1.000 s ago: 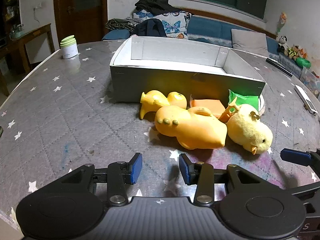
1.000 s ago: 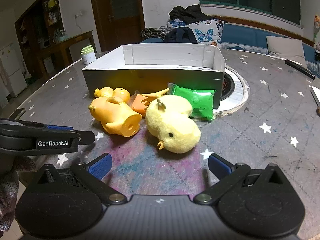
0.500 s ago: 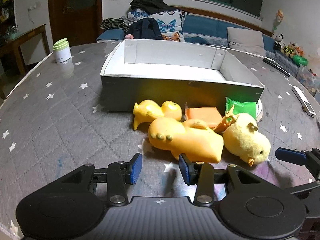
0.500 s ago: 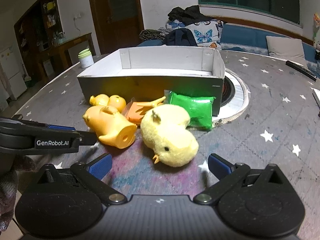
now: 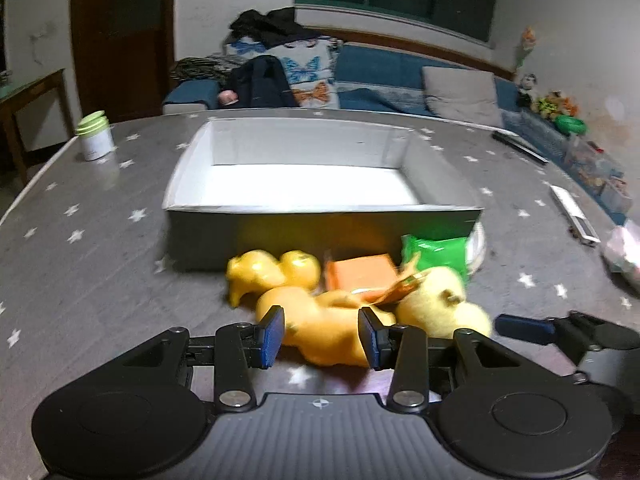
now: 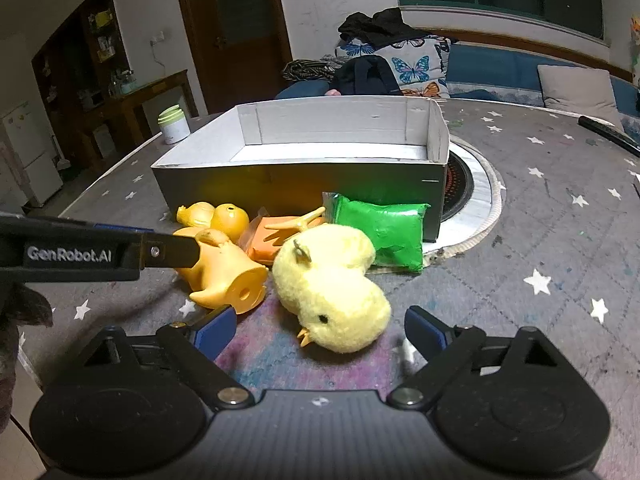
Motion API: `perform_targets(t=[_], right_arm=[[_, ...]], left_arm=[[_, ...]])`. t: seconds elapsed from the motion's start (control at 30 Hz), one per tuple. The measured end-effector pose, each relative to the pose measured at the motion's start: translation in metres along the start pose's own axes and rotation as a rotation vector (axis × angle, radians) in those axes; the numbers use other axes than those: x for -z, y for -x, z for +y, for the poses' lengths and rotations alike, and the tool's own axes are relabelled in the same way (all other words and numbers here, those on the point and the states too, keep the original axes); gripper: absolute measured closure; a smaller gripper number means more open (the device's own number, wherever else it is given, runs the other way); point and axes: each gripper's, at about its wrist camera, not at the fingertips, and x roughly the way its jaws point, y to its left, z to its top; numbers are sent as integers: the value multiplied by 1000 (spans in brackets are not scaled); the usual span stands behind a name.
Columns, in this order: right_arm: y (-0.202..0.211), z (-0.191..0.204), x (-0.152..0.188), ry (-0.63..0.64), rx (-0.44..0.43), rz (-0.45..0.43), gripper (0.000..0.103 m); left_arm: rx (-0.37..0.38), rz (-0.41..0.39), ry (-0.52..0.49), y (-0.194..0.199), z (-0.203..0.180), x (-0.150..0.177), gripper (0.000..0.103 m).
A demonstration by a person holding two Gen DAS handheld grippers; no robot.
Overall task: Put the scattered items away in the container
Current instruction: 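Grasp the yellow plush chick with the left gripper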
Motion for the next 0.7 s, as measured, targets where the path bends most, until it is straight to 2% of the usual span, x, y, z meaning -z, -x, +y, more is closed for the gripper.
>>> perform_targets(t=[0.2,0.4,0.57,0.7], right_arm=[[-4,-8,-3,-21,-1,2,15],[-7,-13,-6,-20,-12,-3,20],[-11,-16,-8,-22,-43,-6,30],[-15,-18,-8,-33,-62,1,39]], left_arm=[[114,36,-26,-11,-16,-11,60],[164,77,-58,-25,-30,-20,60],[211,98,-75,-30,-36,-28,60],[219,133,-85,-40,-40,-32,60]])
